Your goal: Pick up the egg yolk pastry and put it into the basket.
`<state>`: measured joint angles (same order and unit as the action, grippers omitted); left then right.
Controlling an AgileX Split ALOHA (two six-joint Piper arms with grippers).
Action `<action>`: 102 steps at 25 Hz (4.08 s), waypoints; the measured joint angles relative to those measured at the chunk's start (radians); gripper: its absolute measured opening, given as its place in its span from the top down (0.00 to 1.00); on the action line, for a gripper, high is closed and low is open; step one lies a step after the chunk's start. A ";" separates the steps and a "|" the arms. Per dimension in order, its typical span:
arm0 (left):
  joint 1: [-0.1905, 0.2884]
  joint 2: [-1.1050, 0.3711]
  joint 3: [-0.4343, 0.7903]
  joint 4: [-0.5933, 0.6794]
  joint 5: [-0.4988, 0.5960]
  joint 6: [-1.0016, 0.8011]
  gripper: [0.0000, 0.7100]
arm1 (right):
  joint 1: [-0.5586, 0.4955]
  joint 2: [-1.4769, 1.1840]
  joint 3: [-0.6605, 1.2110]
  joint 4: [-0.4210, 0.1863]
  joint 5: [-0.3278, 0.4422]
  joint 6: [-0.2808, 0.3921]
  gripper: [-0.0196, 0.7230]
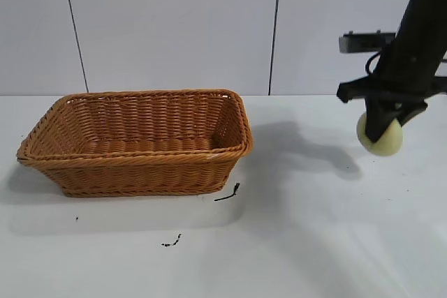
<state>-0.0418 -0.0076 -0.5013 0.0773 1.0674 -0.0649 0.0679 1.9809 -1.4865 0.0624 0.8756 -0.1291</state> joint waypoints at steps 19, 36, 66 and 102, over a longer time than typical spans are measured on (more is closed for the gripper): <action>0.000 0.000 0.000 0.000 0.000 0.000 0.02 | 0.276 0.062 -0.486 -0.004 0.203 0.042 0.84; 0.000 0.000 0.000 0.000 0.000 0.000 0.02 | 0.575 0.325 -0.626 -0.011 0.073 0.061 0.84; 0.000 0.000 0.000 0.000 0.000 0.000 0.02 | 0.460 0.451 -0.998 -0.076 0.261 0.129 0.04; 0.000 0.000 0.000 0.000 0.000 0.000 0.02 | -0.046 -0.035 -0.444 -0.046 0.334 0.091 0.04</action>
<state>-0.0418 -0.0076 -0.5013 0.0773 1.0674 -0.0649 0.0217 1.9456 -1.9304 0.0165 1.2099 -0.0384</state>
